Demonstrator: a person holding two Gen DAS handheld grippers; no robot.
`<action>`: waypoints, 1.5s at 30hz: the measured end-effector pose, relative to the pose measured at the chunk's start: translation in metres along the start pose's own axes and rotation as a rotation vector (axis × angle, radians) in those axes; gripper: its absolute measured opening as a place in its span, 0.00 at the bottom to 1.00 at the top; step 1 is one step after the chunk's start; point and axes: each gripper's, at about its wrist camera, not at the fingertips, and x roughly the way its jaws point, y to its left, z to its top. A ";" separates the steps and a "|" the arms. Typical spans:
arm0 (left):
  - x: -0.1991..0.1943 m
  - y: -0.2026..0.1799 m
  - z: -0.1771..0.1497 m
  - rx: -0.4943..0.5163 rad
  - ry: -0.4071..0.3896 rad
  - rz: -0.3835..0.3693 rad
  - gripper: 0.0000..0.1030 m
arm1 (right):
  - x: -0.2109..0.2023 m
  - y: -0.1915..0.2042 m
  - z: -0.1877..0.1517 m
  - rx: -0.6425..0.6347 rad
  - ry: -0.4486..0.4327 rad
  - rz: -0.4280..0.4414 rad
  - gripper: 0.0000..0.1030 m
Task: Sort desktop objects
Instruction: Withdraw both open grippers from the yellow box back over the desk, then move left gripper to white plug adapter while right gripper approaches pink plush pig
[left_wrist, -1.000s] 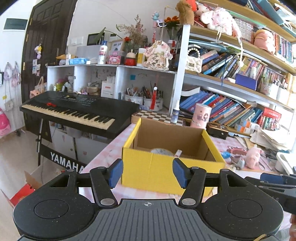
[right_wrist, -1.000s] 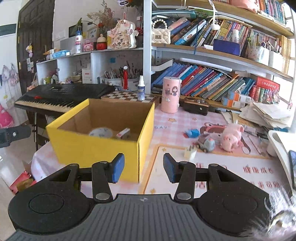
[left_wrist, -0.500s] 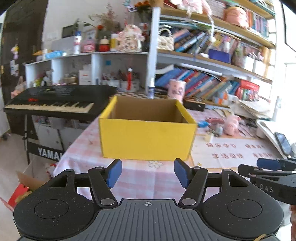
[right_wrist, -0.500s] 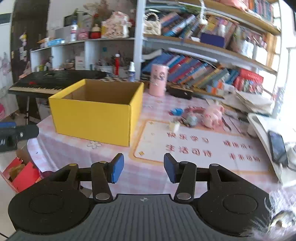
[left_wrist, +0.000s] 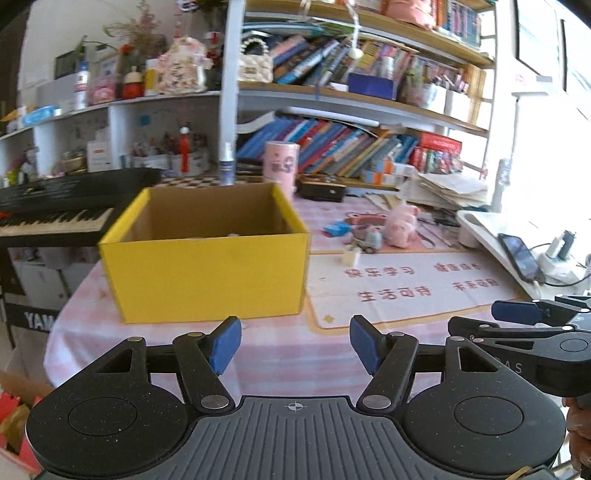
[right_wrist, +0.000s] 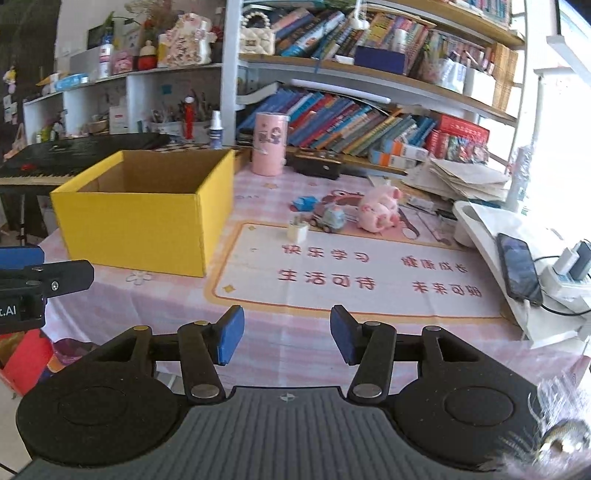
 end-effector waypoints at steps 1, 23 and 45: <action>0.004 -0.003 0.002 0.005 0.002 -0.011 0.64 | 0.002 -0.004 0.000 0.006 0.004 -0.008 0.49; 0.103 -0.091 0.029 0.095 0.100 -0.169 0.63 | 0.068 -0.097 0.014 0.055 0.117 -0.082 0.51; 0.220 -0.132 0.077 -0.006 0.159 0.022 0.63 | 0.177 -0.189 0.065 0.051 0.152 0.051 0.52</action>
